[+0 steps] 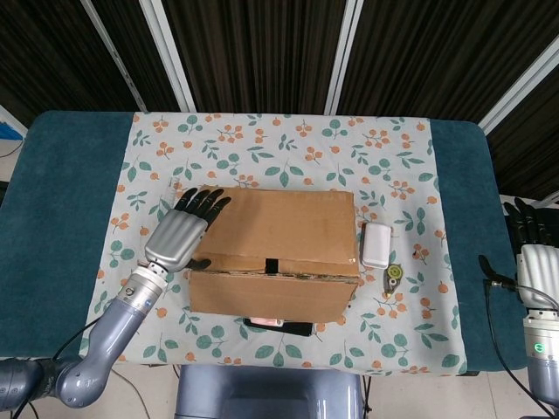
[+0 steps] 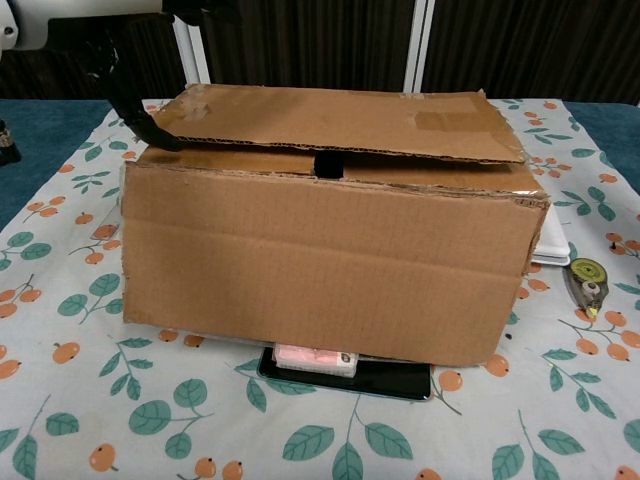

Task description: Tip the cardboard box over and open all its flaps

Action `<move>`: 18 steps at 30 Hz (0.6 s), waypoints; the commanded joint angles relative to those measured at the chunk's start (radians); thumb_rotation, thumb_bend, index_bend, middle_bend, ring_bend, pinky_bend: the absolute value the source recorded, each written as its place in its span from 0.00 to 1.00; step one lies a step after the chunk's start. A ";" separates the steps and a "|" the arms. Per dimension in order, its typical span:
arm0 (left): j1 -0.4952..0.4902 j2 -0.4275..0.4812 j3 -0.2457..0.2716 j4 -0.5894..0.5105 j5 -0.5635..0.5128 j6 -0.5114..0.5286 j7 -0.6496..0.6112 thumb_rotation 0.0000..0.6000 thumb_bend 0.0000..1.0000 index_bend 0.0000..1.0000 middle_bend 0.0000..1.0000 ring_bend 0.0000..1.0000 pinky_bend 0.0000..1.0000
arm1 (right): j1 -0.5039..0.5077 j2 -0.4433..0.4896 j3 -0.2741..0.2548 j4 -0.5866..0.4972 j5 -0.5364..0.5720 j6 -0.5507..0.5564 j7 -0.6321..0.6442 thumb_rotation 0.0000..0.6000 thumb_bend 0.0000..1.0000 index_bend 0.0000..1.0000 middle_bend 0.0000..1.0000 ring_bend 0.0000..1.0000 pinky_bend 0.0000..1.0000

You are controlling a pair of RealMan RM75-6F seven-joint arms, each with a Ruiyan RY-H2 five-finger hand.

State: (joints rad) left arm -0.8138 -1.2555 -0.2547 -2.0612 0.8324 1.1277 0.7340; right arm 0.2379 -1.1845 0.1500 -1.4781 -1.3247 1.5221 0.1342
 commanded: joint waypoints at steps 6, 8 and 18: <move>-0.023 -0.021 0.015 0.023 -0.014 0.007 -0.008 1.00 0.13 0.00 0.00 0.00 0.00 | -0.008 -0.001 0.011 -0.002 -0.011 -0.006 -0.001 1.00 0.35 0.00 0.00 0.01 0.23; -0.027 -0.026 0.019 0.031 -0.014 0.011 -0.010 1.00 0.13 0.00 0.00 0.00 0.00 | -0.010 -0.001 0.015 -0.003 -0.011 -0.008 0.000 1.00 0.35 0.00 0.00 0.01 0.23; -0.050 -0.052 0.029 0.070 -0.026 0.019 -0.015 1.00 0.15 0.00 0.00 0.00 0.00 | -0.017 -0.002 0.029 -0.004 -0.015 -0.017 0.001 1.00 0.36 0.00 0.00 0.01 0.23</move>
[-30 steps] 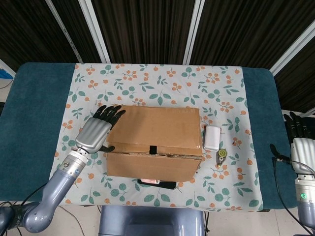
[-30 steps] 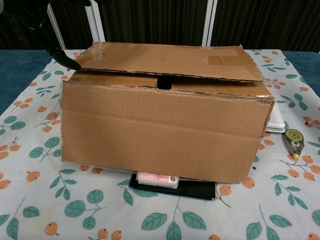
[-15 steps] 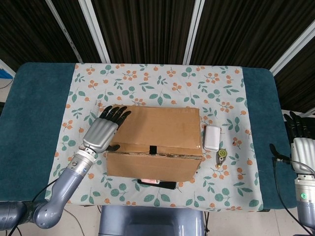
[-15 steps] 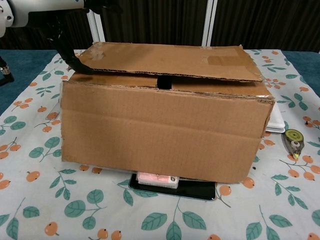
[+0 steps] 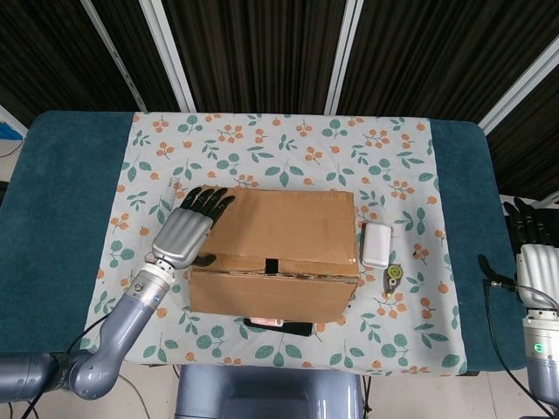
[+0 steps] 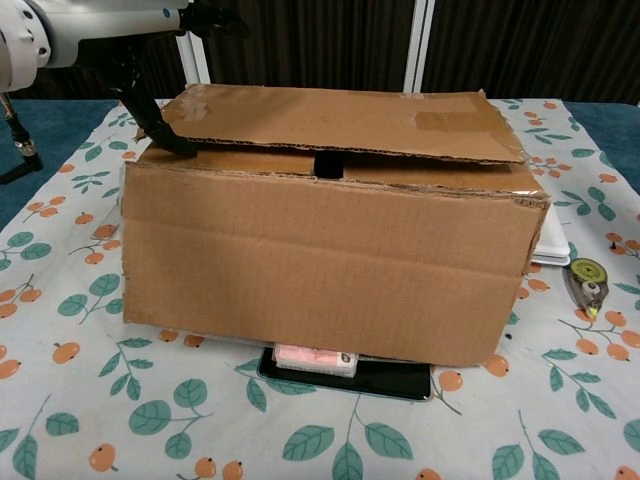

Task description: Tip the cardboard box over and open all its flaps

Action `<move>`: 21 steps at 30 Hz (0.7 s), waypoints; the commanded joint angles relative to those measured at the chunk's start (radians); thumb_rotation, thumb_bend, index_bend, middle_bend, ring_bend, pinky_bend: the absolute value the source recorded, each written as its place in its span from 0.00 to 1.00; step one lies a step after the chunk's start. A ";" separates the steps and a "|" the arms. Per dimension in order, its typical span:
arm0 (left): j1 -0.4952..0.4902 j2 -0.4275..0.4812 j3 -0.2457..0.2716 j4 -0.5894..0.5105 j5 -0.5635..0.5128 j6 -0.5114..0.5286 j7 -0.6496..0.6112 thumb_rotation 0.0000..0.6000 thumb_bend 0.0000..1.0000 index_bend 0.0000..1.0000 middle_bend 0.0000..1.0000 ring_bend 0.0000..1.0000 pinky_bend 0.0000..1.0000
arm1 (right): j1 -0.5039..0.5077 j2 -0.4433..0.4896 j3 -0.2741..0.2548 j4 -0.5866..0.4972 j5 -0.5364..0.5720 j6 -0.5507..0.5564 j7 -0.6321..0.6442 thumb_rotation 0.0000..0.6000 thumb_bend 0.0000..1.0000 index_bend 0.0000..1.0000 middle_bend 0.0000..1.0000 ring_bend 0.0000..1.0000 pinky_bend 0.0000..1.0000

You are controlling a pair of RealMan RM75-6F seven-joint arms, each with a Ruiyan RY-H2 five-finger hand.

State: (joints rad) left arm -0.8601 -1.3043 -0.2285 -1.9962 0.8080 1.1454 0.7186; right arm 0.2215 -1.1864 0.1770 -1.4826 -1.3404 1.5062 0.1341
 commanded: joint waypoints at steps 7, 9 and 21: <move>-0.015 -0.015 0.005 0.023 0.004 0.014 -0.003 1.00 0.27 0.00 0.00 0.00 0.00 | -0.005 -0.001 0.009 0.000 -0.003 -0.009 0.006 1.00 0.36 0.00 0.00 0.01 0.23; -0.016 -0.016 0.004 0.025 0.019 0.023 -0.002 1.00 0.27 0.00 0.00 0.00 0.00 | -0.006 -0.001 0.011 0.001 -0.004 -0.010 0.007 1.00 0.36 0.00 0.00 0.01 0.23; -0.054 -0.008 -0.042 0.128 0.112 0.039 -0.012 1.00 0.27 0.00 0.00 0.00 0.00 | -0.014 -0.003 0.026 -0.003 -0.002 -0.018 0.017 1.00 0.36 0.00 0.00 0.01 0.23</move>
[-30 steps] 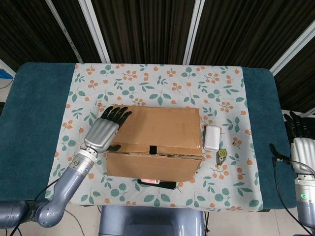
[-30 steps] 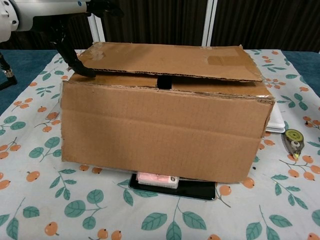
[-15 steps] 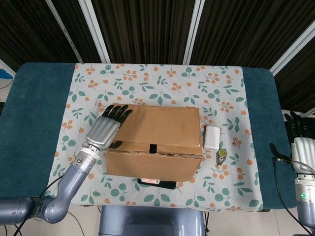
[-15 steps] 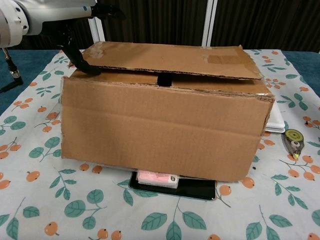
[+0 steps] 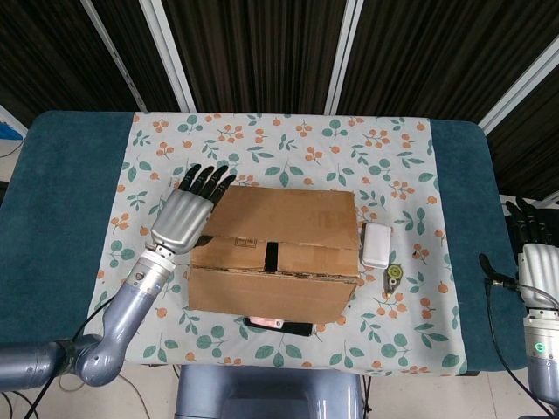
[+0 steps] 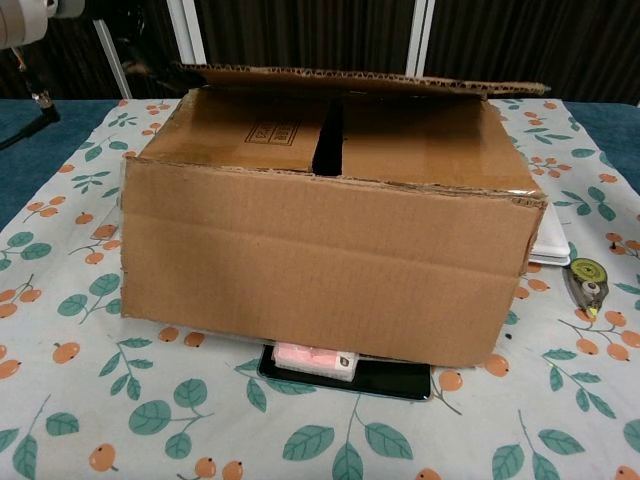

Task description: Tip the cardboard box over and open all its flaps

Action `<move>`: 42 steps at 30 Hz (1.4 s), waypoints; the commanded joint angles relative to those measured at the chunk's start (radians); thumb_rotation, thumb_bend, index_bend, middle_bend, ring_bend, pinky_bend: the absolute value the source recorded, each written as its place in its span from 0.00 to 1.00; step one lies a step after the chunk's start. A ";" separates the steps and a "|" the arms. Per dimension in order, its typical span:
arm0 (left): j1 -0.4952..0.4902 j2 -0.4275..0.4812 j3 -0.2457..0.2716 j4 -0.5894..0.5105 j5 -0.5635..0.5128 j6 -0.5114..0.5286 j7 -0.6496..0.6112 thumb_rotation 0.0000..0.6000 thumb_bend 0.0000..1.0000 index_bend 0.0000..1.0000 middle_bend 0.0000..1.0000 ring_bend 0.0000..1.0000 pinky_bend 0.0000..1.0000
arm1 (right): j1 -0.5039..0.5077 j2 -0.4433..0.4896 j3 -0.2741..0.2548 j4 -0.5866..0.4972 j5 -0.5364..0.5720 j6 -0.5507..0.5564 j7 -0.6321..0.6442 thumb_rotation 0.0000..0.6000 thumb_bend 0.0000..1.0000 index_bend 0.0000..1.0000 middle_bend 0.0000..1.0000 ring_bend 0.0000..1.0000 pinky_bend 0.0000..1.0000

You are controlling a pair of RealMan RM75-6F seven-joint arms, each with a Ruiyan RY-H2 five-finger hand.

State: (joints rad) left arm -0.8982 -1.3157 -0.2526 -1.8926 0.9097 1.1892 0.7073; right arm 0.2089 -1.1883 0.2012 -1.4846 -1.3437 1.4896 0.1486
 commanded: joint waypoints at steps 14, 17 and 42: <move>-0.156 -0.041 -0.106 0.297 0.008 -0.090 0.015 1.00 0.27 0.00 0.00 0.00 0.00 | -0.007 -0.004 0.011 -0.001 -0.003 -0.009 0.000 1.00 0.36 0.00 0.00 0.01 0.23; -0.190 -0.071 -0.112 0.365 -0.001 -0.110 0.024 1.00 0.27 0.00 0.00 0.00 0.00 | -0.008 -0.004 0.012 -0.002 -0.004 -0.011 -0.002 1.00 0.36 0.00 0.00 0.01 0.23; -0.253 -0.172 -0.106 0.634 -0.048 -0.157 0.016 1.00 0.27 0.00 0.00 0.00 0.00 | -0.013 -0.004 0.018 -0.010 -0.005 -0.025 -0.008 1.00 0.36 0.00 0.00 0.01 0.23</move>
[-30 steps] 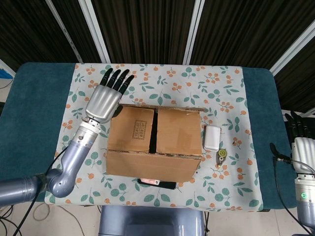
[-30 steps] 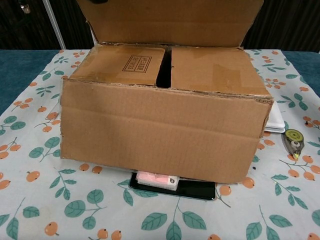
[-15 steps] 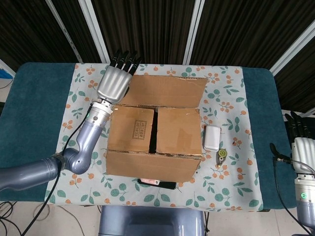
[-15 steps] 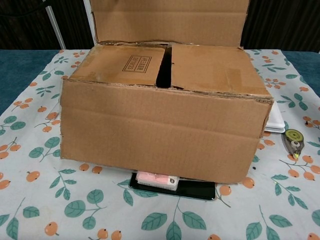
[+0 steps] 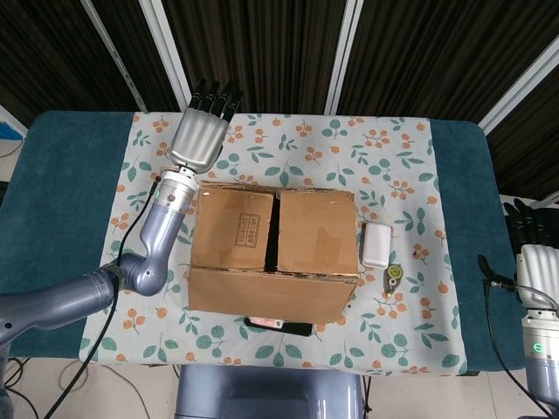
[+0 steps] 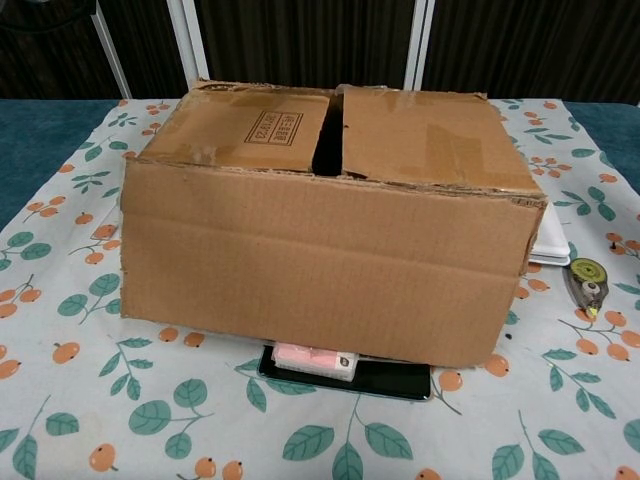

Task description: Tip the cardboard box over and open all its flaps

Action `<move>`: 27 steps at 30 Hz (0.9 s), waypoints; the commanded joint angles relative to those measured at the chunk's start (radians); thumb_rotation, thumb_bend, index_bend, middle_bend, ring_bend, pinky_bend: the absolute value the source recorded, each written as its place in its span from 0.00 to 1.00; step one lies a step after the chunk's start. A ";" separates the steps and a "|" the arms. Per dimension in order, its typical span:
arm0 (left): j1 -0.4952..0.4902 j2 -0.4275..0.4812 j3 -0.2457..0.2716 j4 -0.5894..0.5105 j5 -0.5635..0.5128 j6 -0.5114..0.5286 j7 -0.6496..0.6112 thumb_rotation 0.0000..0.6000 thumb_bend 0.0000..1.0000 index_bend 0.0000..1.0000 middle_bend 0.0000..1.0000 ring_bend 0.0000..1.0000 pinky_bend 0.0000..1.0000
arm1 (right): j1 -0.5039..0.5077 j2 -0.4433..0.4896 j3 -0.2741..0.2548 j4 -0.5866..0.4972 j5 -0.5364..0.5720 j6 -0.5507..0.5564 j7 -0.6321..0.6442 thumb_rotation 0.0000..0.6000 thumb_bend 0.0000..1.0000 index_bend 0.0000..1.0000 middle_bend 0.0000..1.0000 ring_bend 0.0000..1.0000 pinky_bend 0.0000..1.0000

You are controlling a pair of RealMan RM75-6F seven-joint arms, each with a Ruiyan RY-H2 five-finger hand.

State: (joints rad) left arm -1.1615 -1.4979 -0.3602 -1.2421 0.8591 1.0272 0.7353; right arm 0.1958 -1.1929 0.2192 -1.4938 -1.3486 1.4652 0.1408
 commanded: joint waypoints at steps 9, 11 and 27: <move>0.168 0.166 0.052 -0.259 0.071 0.109 -0.118 1.00 0.27 0.00 0.00 0.00 0.00 | 0.000 0.005 -0.004 -0.012 -0.006 -0.009 -0.004 1.00 0.36 0.00 0.00 0.01 0.23; 0.229 0.220 0.071 -0.334 0.090 0.149 -0.158 1.00 0.24 0.00 0.00 0.00 0.00 | 0.001 0.005 -0.004 -0.014 -0.009 -0.010 -0.008 1.00 0.36 0.00 0.00 0.01 0.23; 0.637 0.431 0.257 -0.556 0.264 0.432 -0.409 1.00 0.17 0.00 0.00 0.00 0.00 | 0.016 0.013 0.000 -0.045 -0.010 -0.030 -0.049 1.00 0.36 0.00 0.00 0.01 0.23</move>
State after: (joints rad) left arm -0.5834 -1.0788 -0.1438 -1.7929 1.0753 1.4032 0.3699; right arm 0.2091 -1.1834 0.2184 -1.5326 -1.3585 1.4390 0.0971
